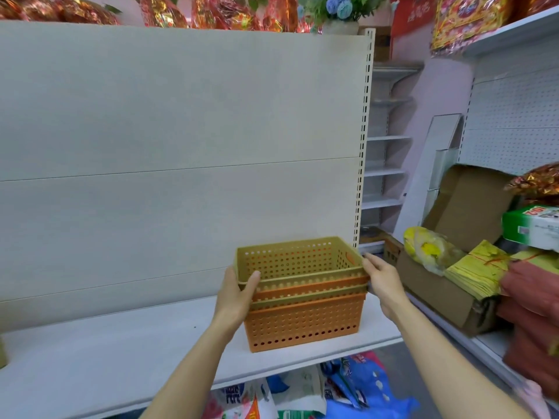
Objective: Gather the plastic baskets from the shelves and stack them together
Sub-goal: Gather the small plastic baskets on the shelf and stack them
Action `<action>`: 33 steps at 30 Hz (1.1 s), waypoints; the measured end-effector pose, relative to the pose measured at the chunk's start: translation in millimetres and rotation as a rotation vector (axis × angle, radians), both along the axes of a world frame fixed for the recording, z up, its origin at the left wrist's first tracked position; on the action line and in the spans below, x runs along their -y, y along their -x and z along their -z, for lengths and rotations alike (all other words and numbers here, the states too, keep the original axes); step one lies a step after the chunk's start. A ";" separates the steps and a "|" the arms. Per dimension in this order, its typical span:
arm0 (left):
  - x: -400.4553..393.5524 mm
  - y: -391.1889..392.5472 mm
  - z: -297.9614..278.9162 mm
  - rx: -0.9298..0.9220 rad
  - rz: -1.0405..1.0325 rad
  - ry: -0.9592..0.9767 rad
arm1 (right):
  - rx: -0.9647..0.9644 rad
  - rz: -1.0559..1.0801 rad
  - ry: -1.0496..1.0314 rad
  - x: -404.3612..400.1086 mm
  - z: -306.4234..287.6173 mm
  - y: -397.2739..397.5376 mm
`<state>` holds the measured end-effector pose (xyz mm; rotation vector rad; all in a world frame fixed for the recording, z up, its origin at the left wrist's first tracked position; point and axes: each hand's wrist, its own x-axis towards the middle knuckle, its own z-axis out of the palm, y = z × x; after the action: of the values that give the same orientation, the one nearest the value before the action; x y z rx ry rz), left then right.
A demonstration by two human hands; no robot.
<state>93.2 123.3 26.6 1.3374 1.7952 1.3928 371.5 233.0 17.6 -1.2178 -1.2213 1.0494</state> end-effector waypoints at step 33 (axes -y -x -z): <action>125.3 197.7 1.8 -1.111 -0.281 0.015 | 0.967 -0.097 -0.972 138.8 2.4 255.3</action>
<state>-104.5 -2.0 24.8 2.1443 2.7298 0.7253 116.2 94.2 15.2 -0.8365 -2.1676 -0.2381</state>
